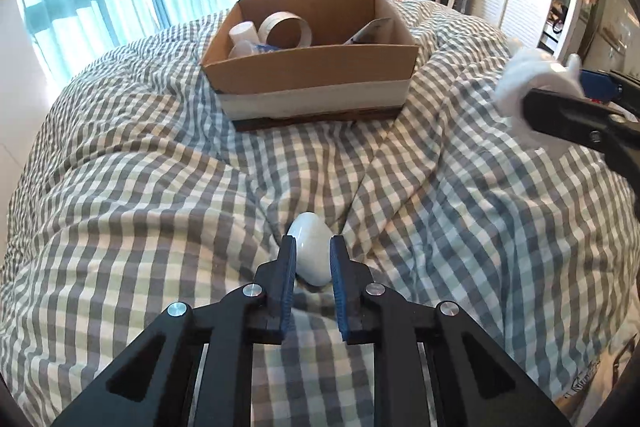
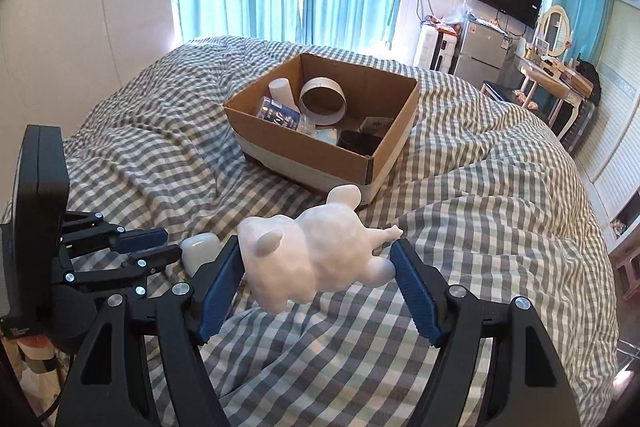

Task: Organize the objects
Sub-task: 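Carry the earbud case and plush toy into the box and release both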

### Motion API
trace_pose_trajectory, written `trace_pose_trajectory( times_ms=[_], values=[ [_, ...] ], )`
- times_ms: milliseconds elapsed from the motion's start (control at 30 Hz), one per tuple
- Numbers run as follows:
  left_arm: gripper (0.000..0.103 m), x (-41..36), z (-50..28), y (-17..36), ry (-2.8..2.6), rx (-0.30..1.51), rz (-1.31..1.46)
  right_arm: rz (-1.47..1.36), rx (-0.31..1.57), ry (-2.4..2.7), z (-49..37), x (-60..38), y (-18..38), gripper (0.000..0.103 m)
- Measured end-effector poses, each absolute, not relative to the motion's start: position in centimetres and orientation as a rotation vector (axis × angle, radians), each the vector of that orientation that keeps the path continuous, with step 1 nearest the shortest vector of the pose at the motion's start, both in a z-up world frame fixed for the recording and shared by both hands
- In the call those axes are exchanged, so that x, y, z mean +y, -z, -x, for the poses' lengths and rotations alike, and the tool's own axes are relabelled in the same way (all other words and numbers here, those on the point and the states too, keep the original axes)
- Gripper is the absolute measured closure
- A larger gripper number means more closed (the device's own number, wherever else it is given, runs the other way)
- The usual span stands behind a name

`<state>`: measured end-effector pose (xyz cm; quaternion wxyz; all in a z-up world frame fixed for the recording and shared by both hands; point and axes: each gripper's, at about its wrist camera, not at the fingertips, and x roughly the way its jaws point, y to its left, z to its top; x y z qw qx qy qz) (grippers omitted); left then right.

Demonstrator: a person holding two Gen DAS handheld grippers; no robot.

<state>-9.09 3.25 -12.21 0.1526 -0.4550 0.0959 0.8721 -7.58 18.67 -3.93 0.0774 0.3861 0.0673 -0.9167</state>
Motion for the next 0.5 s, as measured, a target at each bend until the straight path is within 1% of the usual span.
trace_pose_trajectory(
  times_ms=[67, 133, 200, 267, 300, 467, 500],
  values=[
    [0.085, 3.3, 9.1, 12.5, -2.490, 0.263, 1.315, -1.151, 0.203, 2.744, 7.4, 18.7, 3.8, 0.029],
    [0.083, 3.4, 9.0, 12.8, -2.488, 0.266, 1.321, -1.153, 0.204, 2.743, 7.4, 18.7, 3.8, 0.029],
    [0.074, 3.7, 9.1, 13.2, -2.477, 0.271, 1.336, -1.160, 0.204, 2.741, 7.3, 18.8, 3.9, 0.029],
    [0.052, 4.0, 9.3, 13.8, -2.467, 0.281, 1.350, -1.174, 0.198, 2.736, 7.5, 18.9, 4.2, 0.029],
    [0.049, 4.1, 9.5, 14.2, -2.468, 0.292, 1.360, -1.181, 0.193, 2.731, 7.7, 19.0, 4.4, 0.029],
    [0.049, 4.6, 11.2, 16.6, -2.409, 0.310, 1.451, -1.231, 0.167, 2.706, 8.7, 19.7, 5.8, 0.029],
    [0.051, 4.5, 11.5, 17.0, -2.406, 0.303, 1.468, -1.239, 0.162, 2.702, 8.9, 19.8, 6.0, 0.029]
  ],
)
